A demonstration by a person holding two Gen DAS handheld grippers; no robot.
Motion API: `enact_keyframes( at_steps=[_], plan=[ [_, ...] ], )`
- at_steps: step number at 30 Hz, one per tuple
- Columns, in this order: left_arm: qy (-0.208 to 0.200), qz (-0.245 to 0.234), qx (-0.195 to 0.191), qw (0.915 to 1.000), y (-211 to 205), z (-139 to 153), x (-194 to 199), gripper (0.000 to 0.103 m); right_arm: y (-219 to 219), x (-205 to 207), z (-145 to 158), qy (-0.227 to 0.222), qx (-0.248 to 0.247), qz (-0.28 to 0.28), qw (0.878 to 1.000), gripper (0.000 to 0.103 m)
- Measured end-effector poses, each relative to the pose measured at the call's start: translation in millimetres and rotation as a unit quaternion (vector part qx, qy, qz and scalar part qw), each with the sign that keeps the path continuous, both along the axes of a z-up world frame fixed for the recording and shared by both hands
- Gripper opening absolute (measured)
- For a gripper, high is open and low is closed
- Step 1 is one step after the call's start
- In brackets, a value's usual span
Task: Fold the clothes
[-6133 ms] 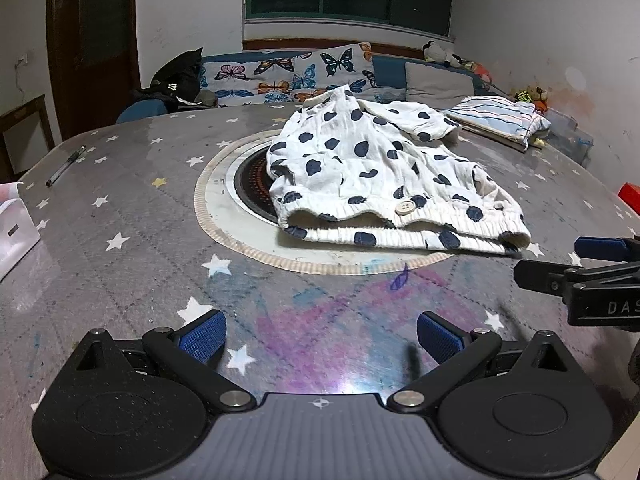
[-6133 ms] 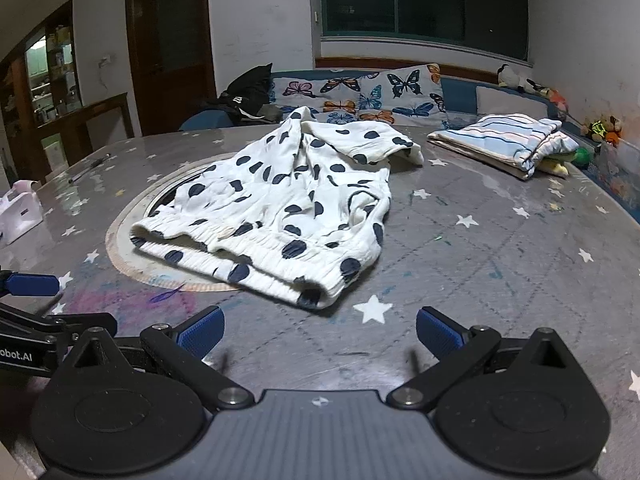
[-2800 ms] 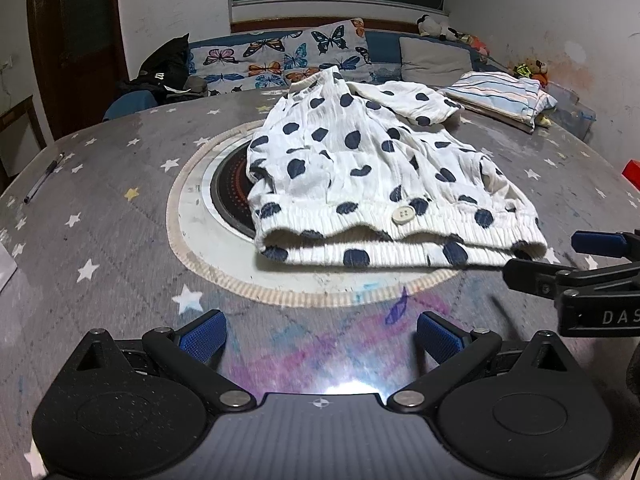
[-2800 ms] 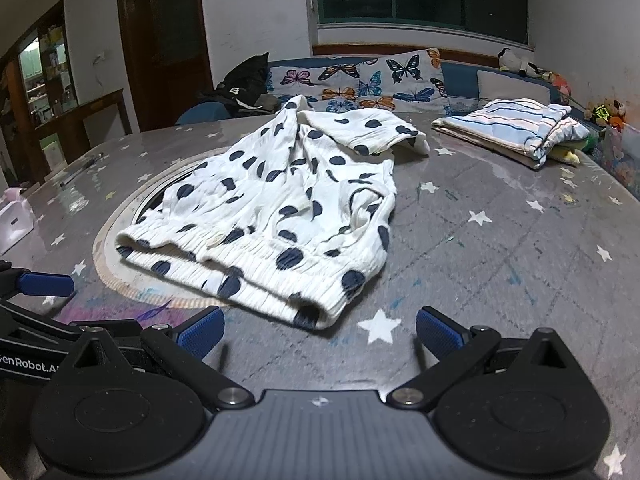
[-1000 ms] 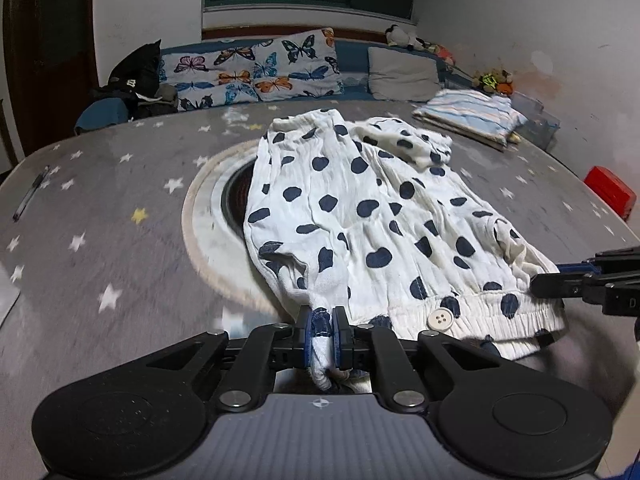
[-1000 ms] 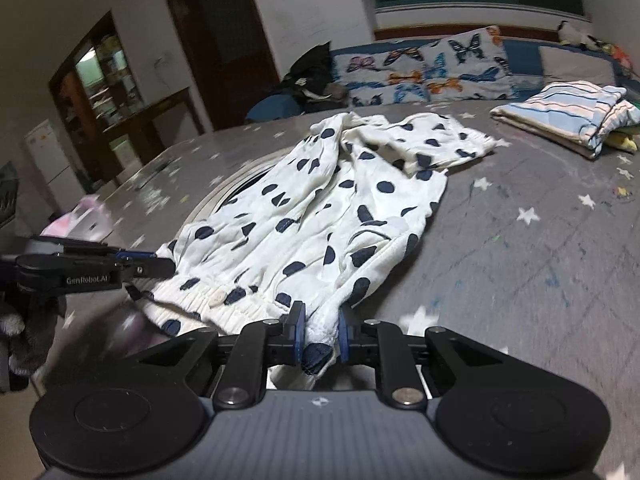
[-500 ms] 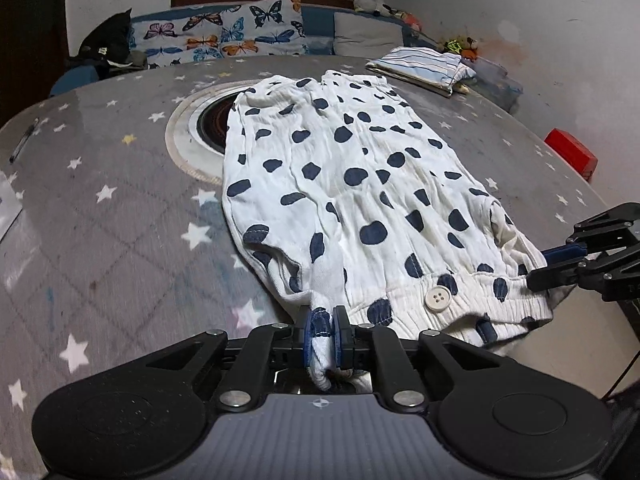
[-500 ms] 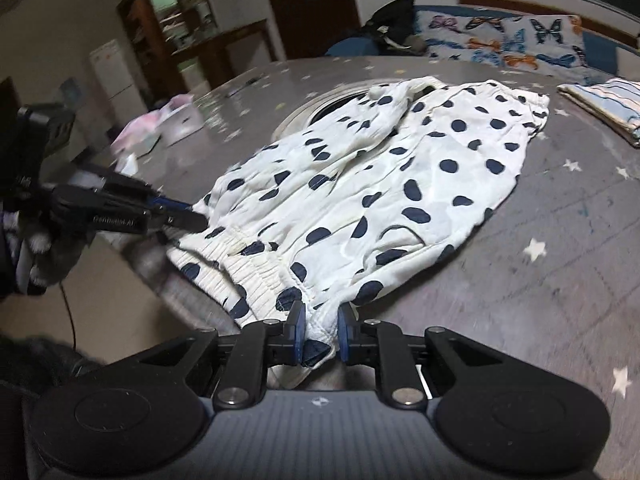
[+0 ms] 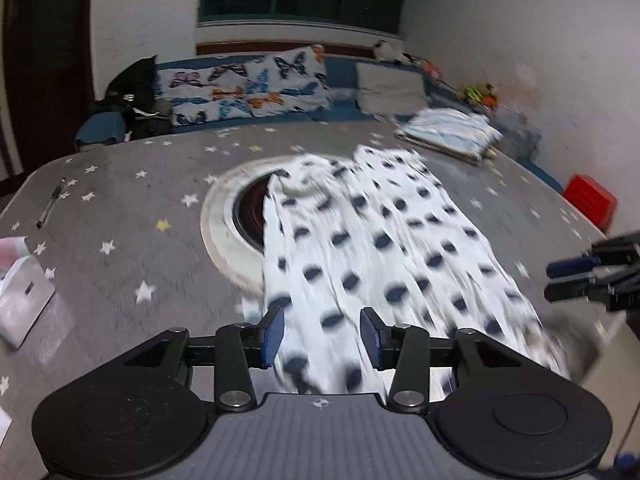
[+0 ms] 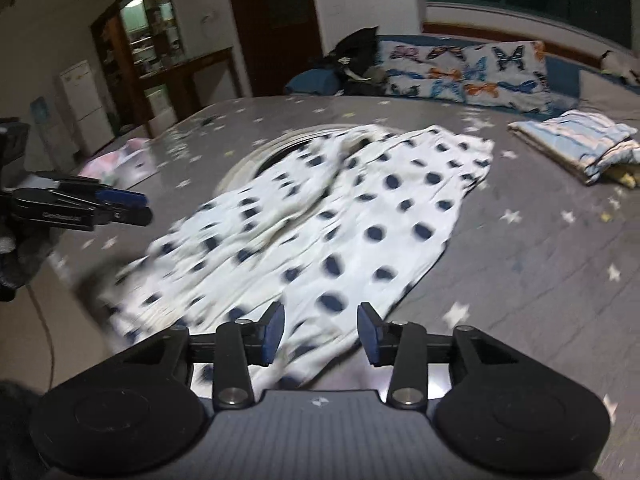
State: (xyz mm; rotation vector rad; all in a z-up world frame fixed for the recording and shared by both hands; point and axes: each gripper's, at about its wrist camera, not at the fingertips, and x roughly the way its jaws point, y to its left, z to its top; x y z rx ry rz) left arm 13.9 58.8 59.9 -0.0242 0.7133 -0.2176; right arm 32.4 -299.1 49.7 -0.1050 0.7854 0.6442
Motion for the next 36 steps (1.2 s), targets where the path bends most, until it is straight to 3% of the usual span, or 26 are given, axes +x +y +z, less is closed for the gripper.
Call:
enact_keyframes(
  at_steps=[5, 13, 19, 26, 32, 36],
  plan=[
    [-0.008, 0.009, 0.019, 0.9997, -7.5, -3.7, 52.9, 0.049, 7.2, 45.2, -7.5, -0.015, -0.007, -0.027, 0.999, 0.049],
    [-0.003, 0.031, 0.021, 0.9993, -13.0, -11.6, 154.8, 0.04, 20.6, 121.9, -21.1, -0.035, 0.001, -0.066, 0.997, 0.05],
    [-0.004, 0.021, 0.037, 0.9991, -21.8, -19.4, 219.6, 0.04, 39.3, 163.3, -35.0, -0.055, -0.012, -0.07, 0.996, 0.055],
    [-0.002, -0.006, 0.049, 0.9988, -40.1, -34.9, 272.7, 0.043, 44.1, 185.1, -54.6, -0.044, -0.014, -0.076, 0.996, 0.061],
    [0.009, -0.029, 0.053, 0.9981, -51.9, -54.0, 295.4, 0.043, 36.8, 187.2, -63.9, -0.036, 0.009, -0.083, 0.996, 0.074],
    [0.013, -0.043, 0.056, 0.9974, -58.3, -62.2, 303.7, 0.037, 42.7, 184.0, -67.3, -0.047, 0.01, -0.076, 0.996, 0.087]
  ],
)
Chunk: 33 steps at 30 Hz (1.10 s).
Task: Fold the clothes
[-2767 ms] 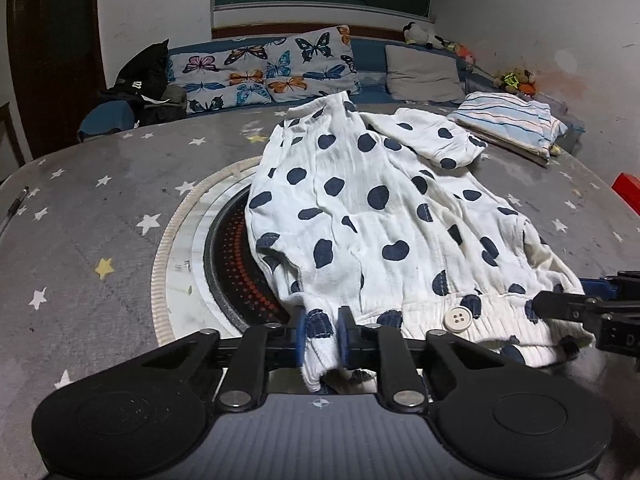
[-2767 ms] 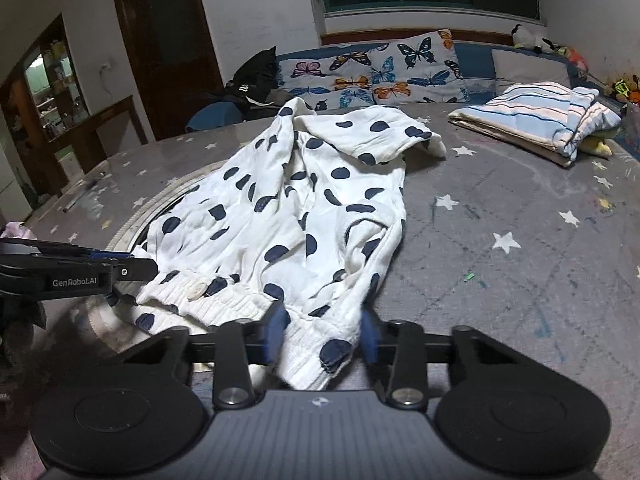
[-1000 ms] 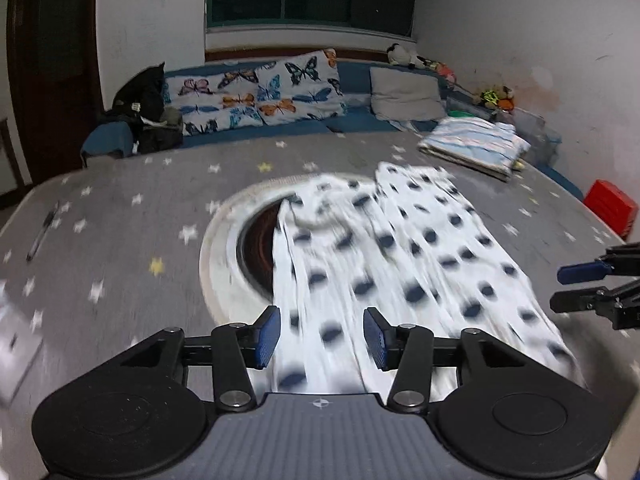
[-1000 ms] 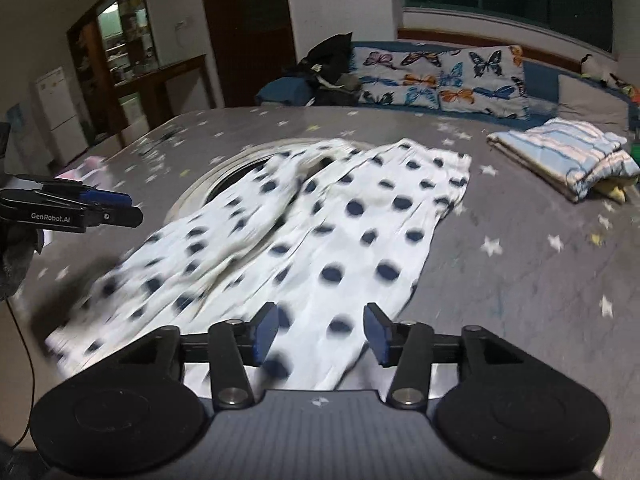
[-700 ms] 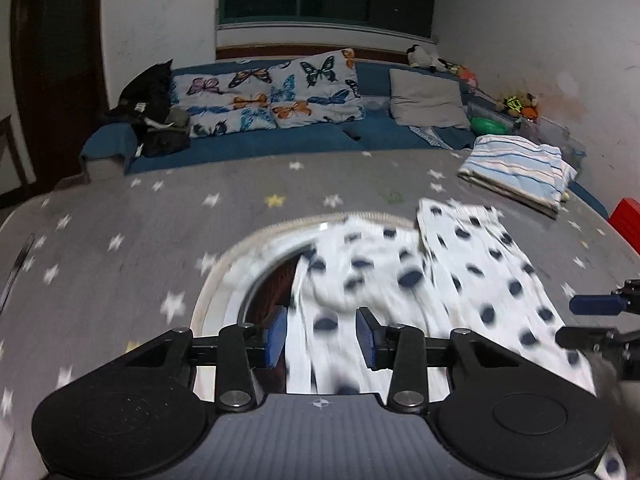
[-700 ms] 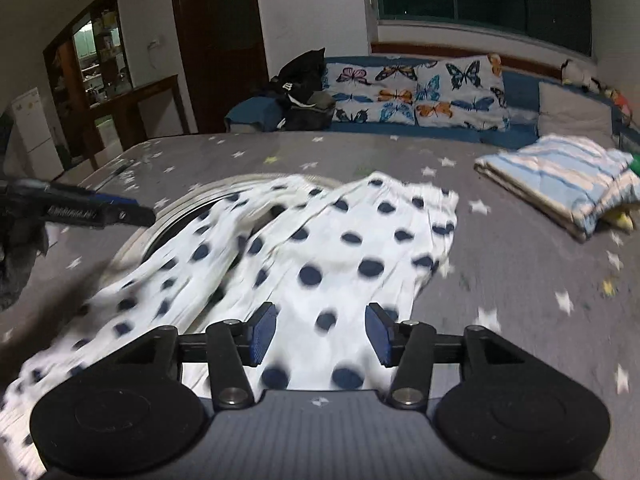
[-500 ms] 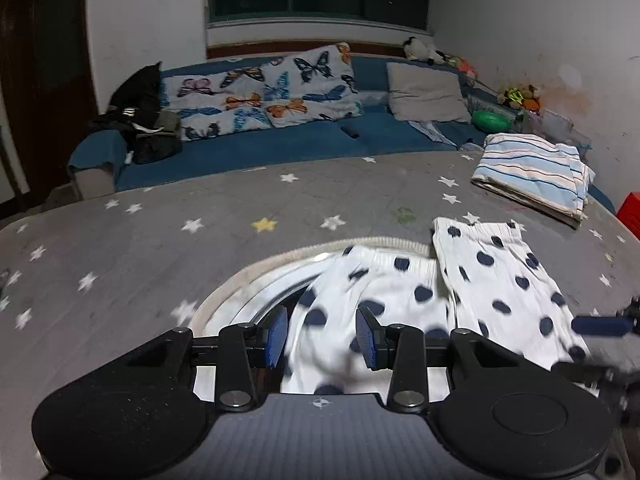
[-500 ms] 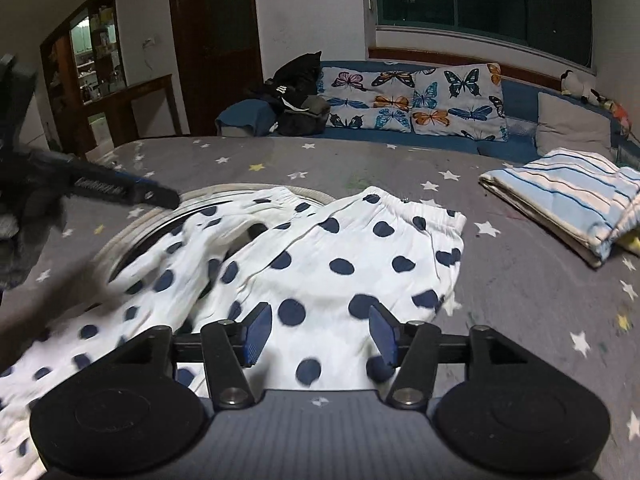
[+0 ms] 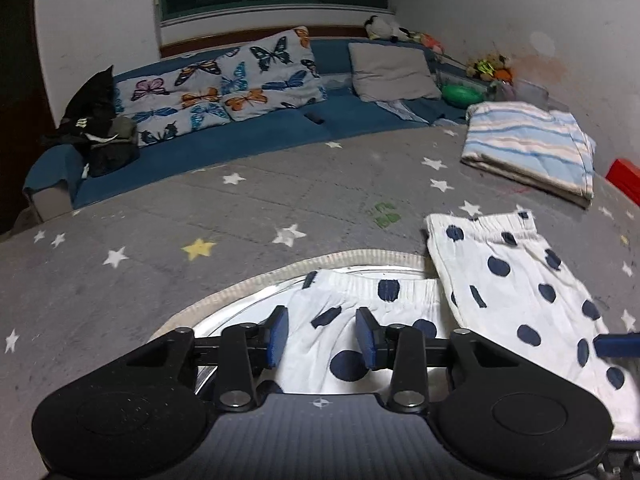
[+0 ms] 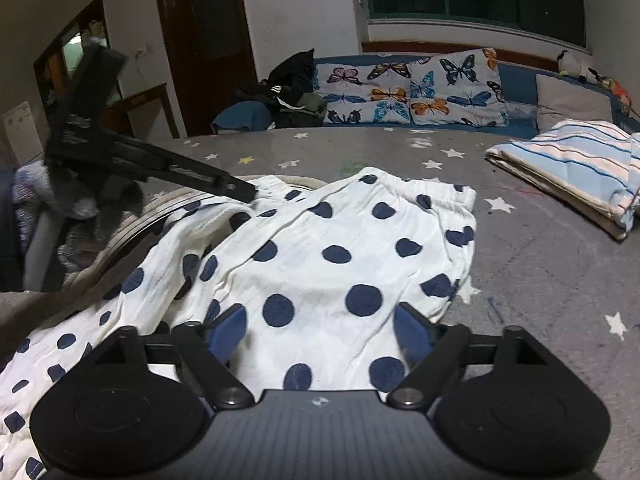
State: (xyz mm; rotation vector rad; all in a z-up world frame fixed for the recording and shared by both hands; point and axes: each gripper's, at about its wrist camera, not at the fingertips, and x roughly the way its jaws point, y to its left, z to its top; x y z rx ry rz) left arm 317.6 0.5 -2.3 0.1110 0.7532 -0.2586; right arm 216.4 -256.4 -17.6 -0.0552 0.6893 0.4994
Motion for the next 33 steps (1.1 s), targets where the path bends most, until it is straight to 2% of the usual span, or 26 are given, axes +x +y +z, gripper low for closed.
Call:
enact_keyframes(
  at_steps=[5, 8, 13, 14, 16, 17, 21, 24, 29, 33],
  plan=[
    [-0.001, -0.007, 0.008, 0.9999, -1.7, -6.1, 5.9, 0.028, 10.8, -4.8, -3.9, -0.015, -0.024, 0.016, 0.999, 0.097],
    [-0.005, -0.002, 0.002, 1.0, 0.0, -4.8, 7.2, 0.03, 10.4, -4.1, -4.0, -0.01, -0.018, 0.022, 1.0, 0.103],
    [-0.01, -0.002, 0.016, 0.9998, -6.1, -7.3, 10.2, 0.032, 9.0, -4.4, -4.2, -0.009, -0.014, 0.02, 1.0, 0.103],
    [-0.011, -0.007, 0.015, 0.9998, -6.7, -7.2, 10.1, 0.029, 9.1, -4.4, -4.3, -0.009, -0.014, 0.02, 1.0, 0.103],
    [-0.012, -0.018, 0.014, 0.9997, -7.9, -6.8, 9.8, 0.011, 9.5, -4.8, -4.4, -0.009, -0.015, 0.02, 1.0, 0.103],
    [-0.013, -0.018, 0.015, 0.9996, -8.3, -6.5, 8.6, 0.009, 9.7, -5.1, -4.4, -0.009, -0.016, 0.02, 1.0, 0.103],
    [-0.041, 0.01, 0.034, 0.9985, -0.4, 0.3, 3.5, 0.006, 9.9, -4.5, -4.5, -0.008, -0.017, 0.019, 1.0, 0.103],
    [-0.054, 0.052, 0.035, 0.9966, 20.2, 9.9, 5.4, 0.006, 10.4, -4.5, -4.7, -0.009, -0.019, 0.019, 1.0, 0.103],
    [-0.058, 0.106, 0.055, 0.9911, 61.7, 16.8, 6.5, 0.006, 9.0, -4.0, -5.2, -0.008, -0.015, 0.019, 1.0, 0.103],
    [-0.045, 0.15, 0.067, 0.9853, 95.9, 12.2, 6.0, 0.006, 8.1, -2.9, -5.7, -0.007, -0.012, 0.019, 1.0, 0.103]
  ],
)
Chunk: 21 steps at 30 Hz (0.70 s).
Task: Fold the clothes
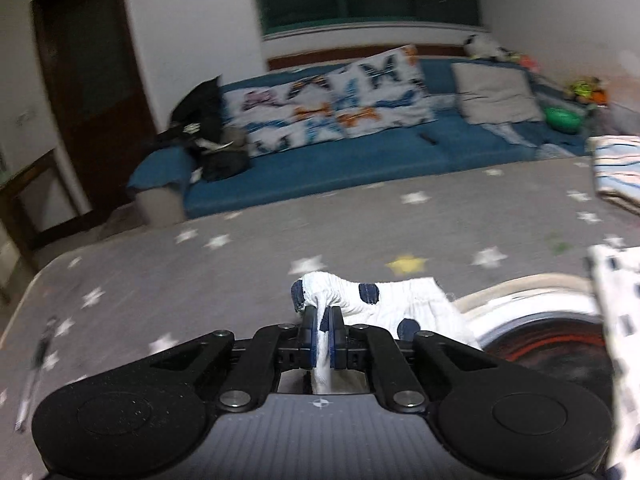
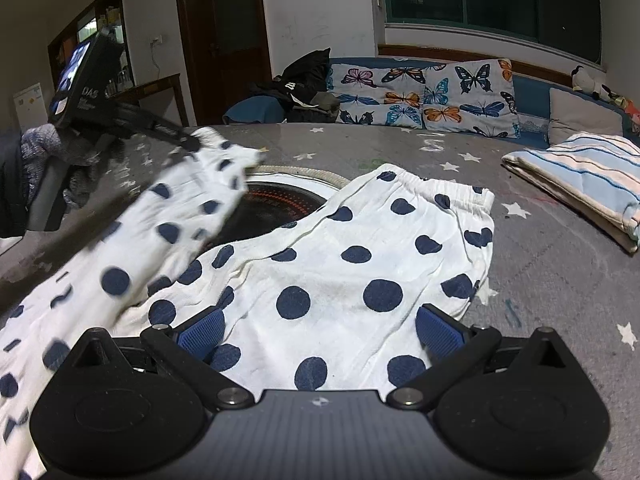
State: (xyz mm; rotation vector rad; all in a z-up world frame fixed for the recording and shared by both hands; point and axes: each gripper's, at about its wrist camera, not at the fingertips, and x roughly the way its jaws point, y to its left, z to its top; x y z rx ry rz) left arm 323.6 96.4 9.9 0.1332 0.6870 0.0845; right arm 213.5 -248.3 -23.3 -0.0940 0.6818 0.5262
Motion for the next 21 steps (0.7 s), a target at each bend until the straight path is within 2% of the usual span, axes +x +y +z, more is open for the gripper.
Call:
enact_keyframes(
  at_steps=[4, 7, 9, 11, 16, 18, 21],
  plan=[
    [0.014, 0.034, 0.013, 0.9992, 28.3, -8.2, -3.9, 0.007, 0.5, 0.1, -0.2, 0.0, -0.001, 0.0, 1.0, 0.103],
    [0.021, 0.058, 0.029, 0.9977, 40.4, -14.1, -5.2, 0.014, 0.8, -0.3, -0.3, 0.0, -0.002, 0.0, 1.0, 0.103],
    [0.022, 0.073, 0.022, 0.9968, 47.1, -14.3, -7.0, 0.022, 0.9, -0.5, -0.3, 0.0, -0.002, 0.0, 1.0, 0.103],
    [0.017, 0.082, 0.02, 0.9963, 50.8, -12.4, -12.4, 0.023, 1.0, -0.7, -0.3, -0.001, -0.003, 0.0, 1.0, 0.103],
    [0.009, 0.09, 0.0, 0.9959, 56.7, -0.2, -40.2, 0.036, 4.4, -1.3, -1.0, -0.003, -0.014, 0.0, 1.0, 0.103],
    [0.004, 0.086, -0.007, 0.9963, 56.1, 5.2, -57.2, 0.044, 6.7, -1.9, -1.5, -0.004, -0.022, 0.0, 1.0, 0.103],
    [0.015, 0.078, -0.026, 0.9965, 50.1, 11.3, -90.4, 0.047, 9.6, -3.2, -2.0, -0.007, -0.032, 0.0, 0.999, 0.103]
  ],
)
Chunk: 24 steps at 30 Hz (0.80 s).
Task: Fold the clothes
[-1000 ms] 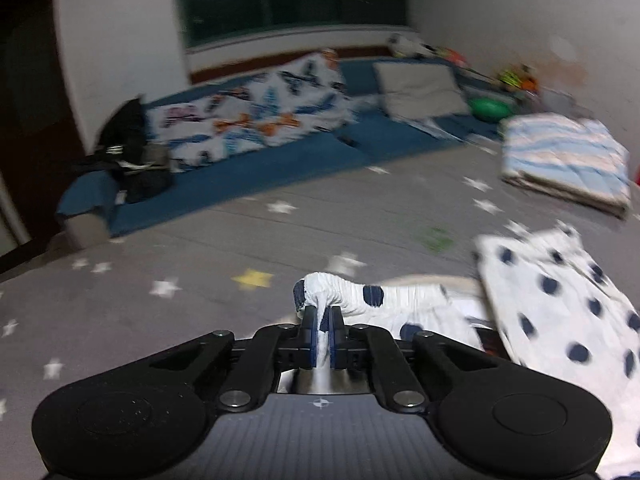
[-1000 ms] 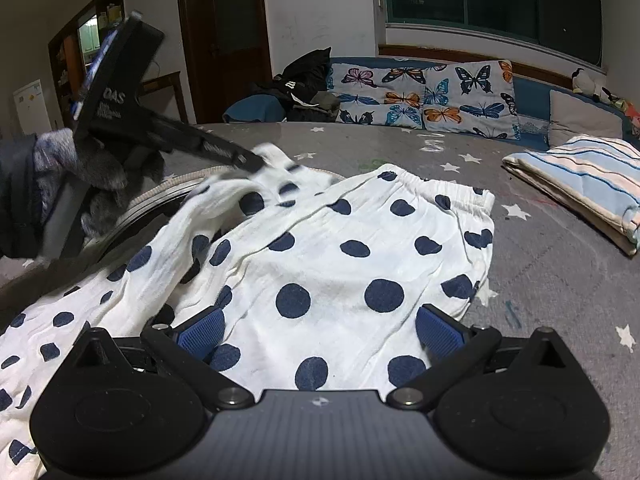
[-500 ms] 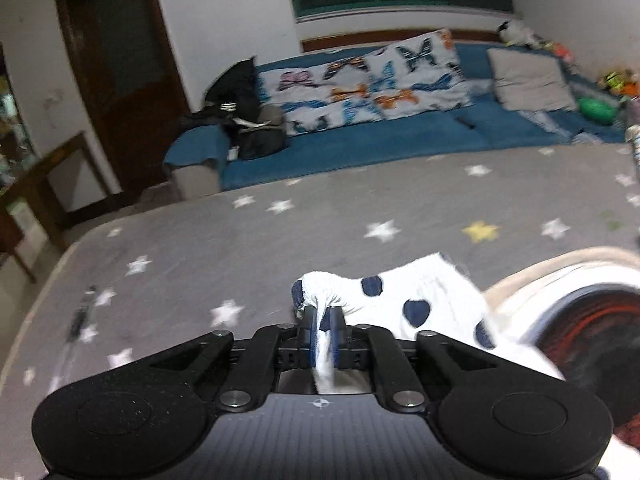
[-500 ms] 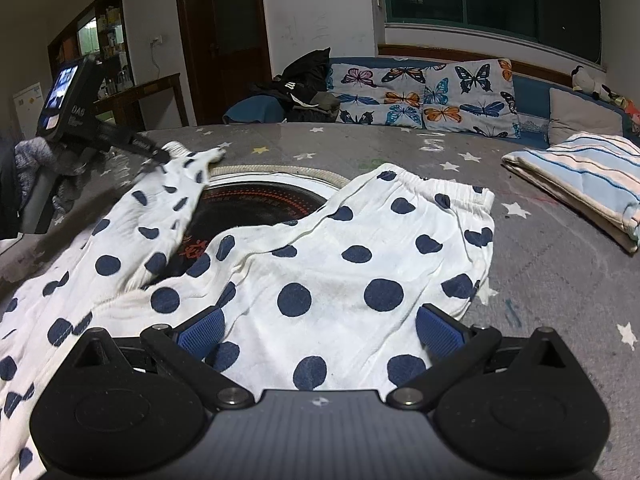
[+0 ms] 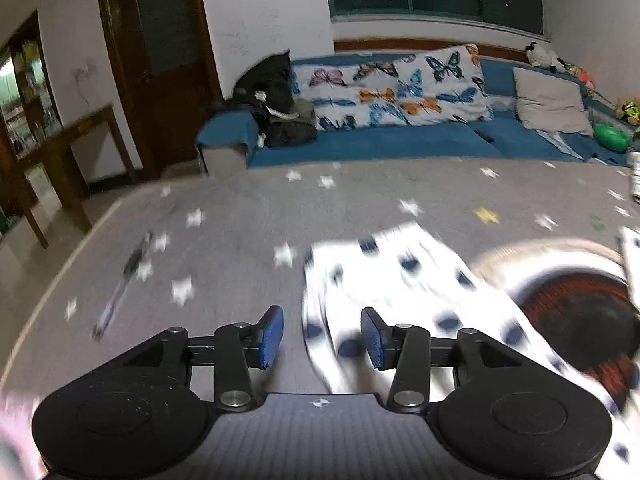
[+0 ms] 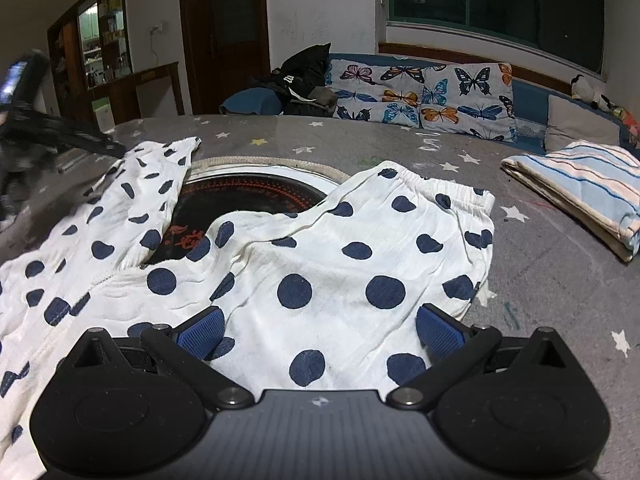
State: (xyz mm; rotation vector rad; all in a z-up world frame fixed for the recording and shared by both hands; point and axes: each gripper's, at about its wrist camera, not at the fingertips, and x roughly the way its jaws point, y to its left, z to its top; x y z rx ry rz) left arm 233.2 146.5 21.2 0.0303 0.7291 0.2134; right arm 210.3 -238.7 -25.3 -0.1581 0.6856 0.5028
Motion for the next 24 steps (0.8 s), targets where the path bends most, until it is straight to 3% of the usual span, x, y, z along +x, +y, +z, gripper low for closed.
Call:
enact_keyframes(
  at_steps=[11, 14, 16, 17, 19, 24],
  plan=[
    [0.012, -0.056, -0.074, 0.9956, -47.9, -0.3, -132.9, 0.05, 5.7, -1.6, -0.9, -0.004, -0.02, 0.0, 1.0, 0.103],
    [0.005, -0.059, -0.063, 0.9963, -58.3, -2.6, -150.4, 0.036, 5.4, -1.5, -0.8, -0.004, -0.02, 0.001, 1.0, 0.103],
    [0.002, -0.059, -0.064, 0.9962, -61.6, -5.4, -156.7, 0.016, 5.4, -1.5, -0.8, -0.004, -0.02, 0.001, 1.0, 0.103],
    [0.004, -0.057, -0.067, 0.9961, -61.6, -7.2, -158.1, 0.011, 5.4, -1.6, -0.8, -0.004, -0.02, 0.001, 1.0, 0.103],
    [0.004, -0.051, -0.071, 0.9961, -59.3, -11.4, -159.8, 0.004, 5.5, -1.6, -0.8, -0.004, -0.02, 0.001, 1.0, 0.103],
    [-0.006, -0.014, -0.073, 0.9972, -44.2, -8.7, -174.4, 0.003, 5.2, -1.3, -0.8, -0.004, -0.02, 0.001, 1.0, 0.103]
  ],
)
